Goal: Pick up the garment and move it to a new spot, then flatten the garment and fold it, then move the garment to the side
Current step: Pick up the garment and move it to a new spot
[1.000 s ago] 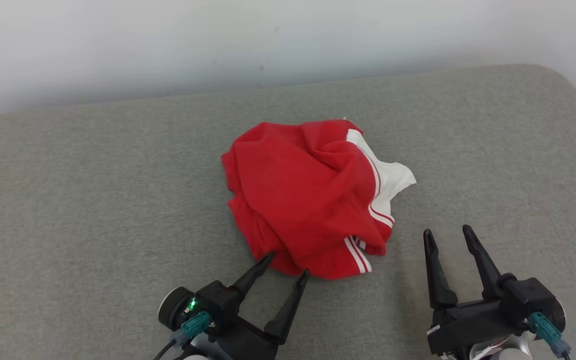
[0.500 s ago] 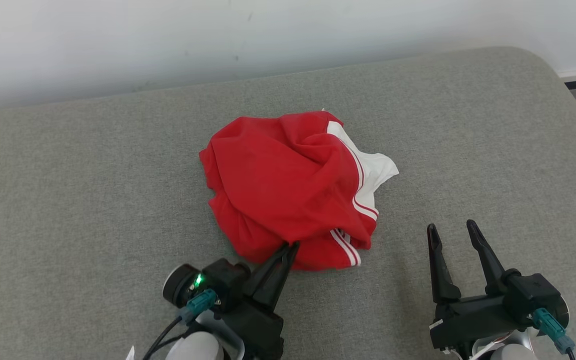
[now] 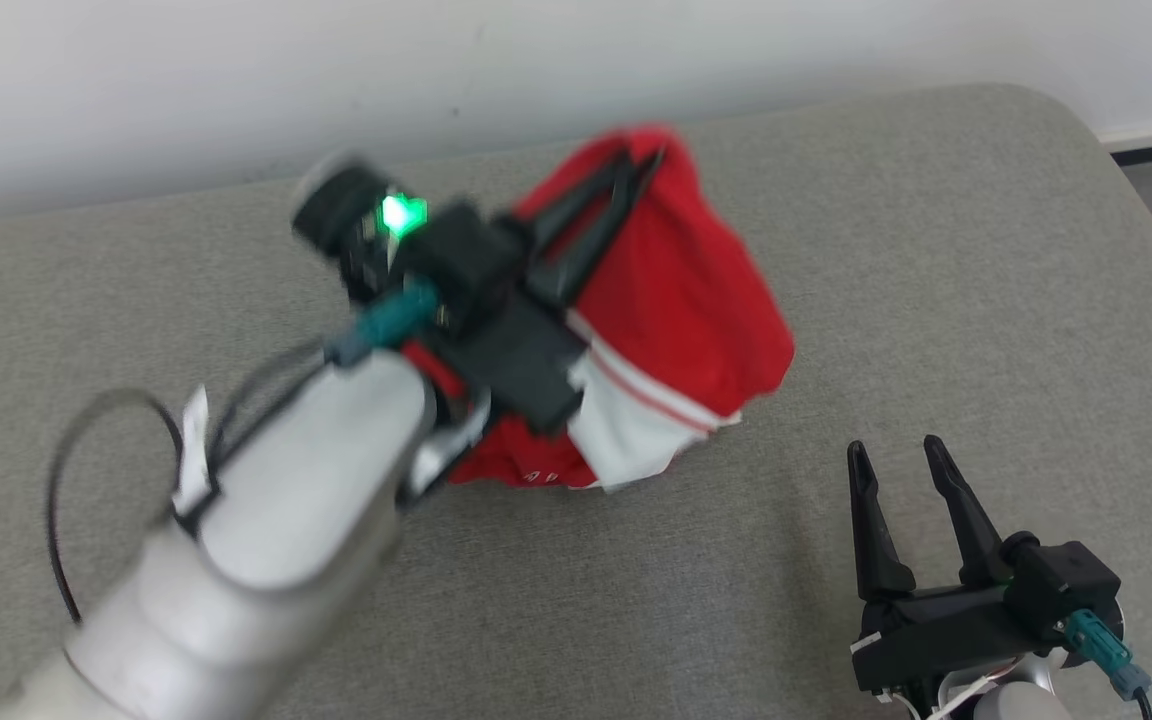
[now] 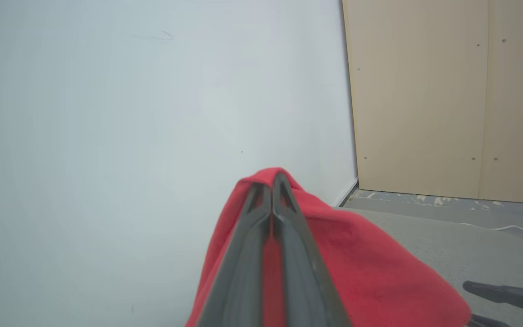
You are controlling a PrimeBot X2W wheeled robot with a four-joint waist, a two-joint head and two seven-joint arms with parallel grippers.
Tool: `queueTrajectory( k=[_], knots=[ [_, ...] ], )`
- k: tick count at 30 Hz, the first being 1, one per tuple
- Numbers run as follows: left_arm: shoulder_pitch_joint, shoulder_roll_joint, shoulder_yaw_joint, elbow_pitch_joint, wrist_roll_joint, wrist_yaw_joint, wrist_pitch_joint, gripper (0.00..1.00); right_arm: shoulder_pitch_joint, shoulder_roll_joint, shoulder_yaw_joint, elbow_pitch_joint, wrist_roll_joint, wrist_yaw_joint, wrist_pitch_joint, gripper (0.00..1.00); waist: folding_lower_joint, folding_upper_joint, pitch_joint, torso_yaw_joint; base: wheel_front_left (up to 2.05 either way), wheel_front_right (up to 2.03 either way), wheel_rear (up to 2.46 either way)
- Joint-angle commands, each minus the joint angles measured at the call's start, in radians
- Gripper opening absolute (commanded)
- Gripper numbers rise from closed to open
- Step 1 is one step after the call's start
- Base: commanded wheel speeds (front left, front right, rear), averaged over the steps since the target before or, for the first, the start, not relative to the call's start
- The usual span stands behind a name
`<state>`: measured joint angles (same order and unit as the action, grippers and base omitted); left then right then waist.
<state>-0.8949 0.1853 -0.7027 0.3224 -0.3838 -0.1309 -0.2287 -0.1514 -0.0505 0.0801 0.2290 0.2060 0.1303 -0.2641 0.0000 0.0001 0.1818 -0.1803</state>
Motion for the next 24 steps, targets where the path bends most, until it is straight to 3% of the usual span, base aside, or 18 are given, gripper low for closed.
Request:
queueTrajectory(
  k=[1, 14, 24],
  knots=[
    [-0.034, 0.007, -0.010, -0.004, -0.010, 0.002, 0.002, 0.00, -0.009, 0.000, 0.000, 0.000, 0.012, 0.001, 0.000, 1.00, 0.0000, -0.0001, 0.014, -0.015, 0.00, 0.00, 0.00],
    [-0.587, 0.086, -0.037, 0.041, -0.089, 0.002, 0.020, 0.00, -0.010, 0.001, 0.006, 0.004, 0.051, 0.001, 0.000, 1.00, 0.0000, -0.0001, 0.045, -0.063, 0.00, 0.00, 0.00],
    [-0.632, 0.129, -0.056, 0.087, -0.142, 0.002, -0.010, 0.00, -0.017, 0.000, -0.009, 0.002, 0.036, 0.001, 0.000, 1.00, 0.0000, -0.0001, 0.036, 0.013, 0.00, 0.00, 0.00]
  ],
)
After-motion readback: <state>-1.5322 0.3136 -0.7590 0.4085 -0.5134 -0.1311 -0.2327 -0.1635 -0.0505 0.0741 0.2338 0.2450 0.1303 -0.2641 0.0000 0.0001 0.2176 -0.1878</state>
